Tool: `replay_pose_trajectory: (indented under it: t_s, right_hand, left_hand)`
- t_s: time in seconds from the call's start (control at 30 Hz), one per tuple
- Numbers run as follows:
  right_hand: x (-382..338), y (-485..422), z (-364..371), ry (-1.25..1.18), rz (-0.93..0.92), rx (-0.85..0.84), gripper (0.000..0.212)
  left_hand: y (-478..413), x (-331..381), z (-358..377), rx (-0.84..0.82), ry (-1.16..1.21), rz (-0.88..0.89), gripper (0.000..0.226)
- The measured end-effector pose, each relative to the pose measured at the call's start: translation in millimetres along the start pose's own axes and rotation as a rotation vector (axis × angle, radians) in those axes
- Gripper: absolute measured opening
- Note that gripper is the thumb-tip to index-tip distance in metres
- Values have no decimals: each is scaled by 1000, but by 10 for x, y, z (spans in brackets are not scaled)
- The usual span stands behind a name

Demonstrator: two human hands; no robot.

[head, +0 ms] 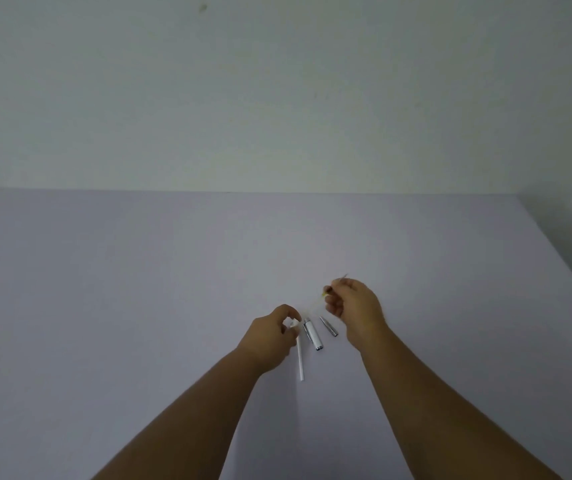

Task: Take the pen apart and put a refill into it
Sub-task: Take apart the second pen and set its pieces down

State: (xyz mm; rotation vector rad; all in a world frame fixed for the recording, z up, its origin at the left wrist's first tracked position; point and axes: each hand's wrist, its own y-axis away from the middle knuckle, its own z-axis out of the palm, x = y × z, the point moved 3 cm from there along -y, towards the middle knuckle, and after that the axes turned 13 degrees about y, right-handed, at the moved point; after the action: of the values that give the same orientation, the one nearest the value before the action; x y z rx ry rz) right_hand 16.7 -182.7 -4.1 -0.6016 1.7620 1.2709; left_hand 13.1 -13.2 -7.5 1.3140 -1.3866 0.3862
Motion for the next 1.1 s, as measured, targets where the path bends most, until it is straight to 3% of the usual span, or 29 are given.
replay_pose_trajectory:
  t_s: [0.07, 0.17, 0.23, 0.43, 0.9, 1.0, 1.1]
  right_hand:
    - [-6, -71, -147, 177, -22, 96, 21]
    - [117, -88, -268, 863, -63, 112, 20]
    - [229, -69, -280, 1038, -67, 87, 16]
    - [323, -71, -235, 1030, -66, 105, 16]
    - [332, -4, -189, 940, -102, 171, 13]
    - [260, 107, 50, 896, -153, 21, 14]
    - [353, 271, 380, 1163, -159, -148, 22]
  left_hand:
    - [9, -28, -22, 20, -11, -19, 15]
    - [15, -71, -33, 57, -21, -40, 26]
    - [17, -97, -28, 73, -7, -53, 28]
    - [17, -170, -32, 97, 7, -75, 17]
    - [3, -179, -158, 213, -37, -38, 19]
    - [9, -203, -221, 265, -22, -65, 19]
    - [18, -223, -253, 288, -23, -89, 17]
